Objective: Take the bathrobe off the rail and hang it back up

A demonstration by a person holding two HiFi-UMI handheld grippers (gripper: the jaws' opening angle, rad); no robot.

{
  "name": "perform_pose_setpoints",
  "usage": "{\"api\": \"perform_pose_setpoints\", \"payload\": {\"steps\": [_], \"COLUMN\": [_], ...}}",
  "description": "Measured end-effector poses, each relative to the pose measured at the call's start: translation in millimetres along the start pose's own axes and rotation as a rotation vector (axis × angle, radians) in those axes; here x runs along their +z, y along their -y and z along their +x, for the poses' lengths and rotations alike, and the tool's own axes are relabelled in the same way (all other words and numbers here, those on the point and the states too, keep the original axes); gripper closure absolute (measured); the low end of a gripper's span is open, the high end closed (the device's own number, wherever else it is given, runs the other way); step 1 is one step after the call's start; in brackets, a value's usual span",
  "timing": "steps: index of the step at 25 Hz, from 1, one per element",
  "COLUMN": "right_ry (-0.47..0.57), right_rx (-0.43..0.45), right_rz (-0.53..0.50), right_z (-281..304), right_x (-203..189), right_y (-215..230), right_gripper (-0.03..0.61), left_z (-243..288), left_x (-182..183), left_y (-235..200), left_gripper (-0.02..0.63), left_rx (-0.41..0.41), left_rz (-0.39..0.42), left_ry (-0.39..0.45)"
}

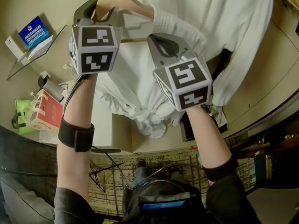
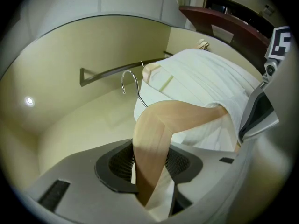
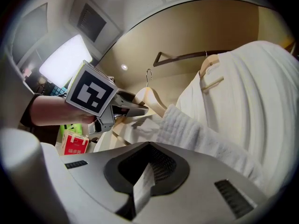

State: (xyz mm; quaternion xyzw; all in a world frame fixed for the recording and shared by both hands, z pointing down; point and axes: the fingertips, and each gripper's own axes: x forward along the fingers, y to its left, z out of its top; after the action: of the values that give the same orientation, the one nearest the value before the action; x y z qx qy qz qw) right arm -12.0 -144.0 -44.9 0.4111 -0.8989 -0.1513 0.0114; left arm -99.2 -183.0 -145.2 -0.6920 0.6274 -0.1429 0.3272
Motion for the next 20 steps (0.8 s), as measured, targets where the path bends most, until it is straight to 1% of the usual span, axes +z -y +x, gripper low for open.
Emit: {"api": "perform_pose_setpoints", "payload": {"steps": [4,8,10,12,15,20], "right_ry": [-0.062,-0.119,-0.151,-0.187,-0.25,-0.362], "right_rx": [0.027,0.067,0.081,0.099,0.132,0.173], "right_rz": [0.016,0.053,0.069,0.086,0.115,0.162], "right_z": [-12,-20,-23,-29,-39,-49], "right_x": [-43,-79,-102,-127,-171,-248], "right_y": [-14,-35,-42,-50,-64,-89], "right_gripper": [0.561,0.561,0.561,0.561,0.561,0.561], "left_z": [-19,-35,-43,-52,-66,-85], "left_x": [-27,-60,-82,-103,-140,-212], "left_y": [30,57,73,93,128,181], "left_gripper": [0.437,0.437,0.437,0.437,0.437,0.439], "left_rx": [-0.006,-0.006,0.002,0.0,-0.017,-0.057], "left_rz": [-0.004,-0.037,-0.061,-0.063,-0.077,-0.114], "left_ry": [-0.04,-0.088,-0.117,-0.15,-0.219,-0.336]}}
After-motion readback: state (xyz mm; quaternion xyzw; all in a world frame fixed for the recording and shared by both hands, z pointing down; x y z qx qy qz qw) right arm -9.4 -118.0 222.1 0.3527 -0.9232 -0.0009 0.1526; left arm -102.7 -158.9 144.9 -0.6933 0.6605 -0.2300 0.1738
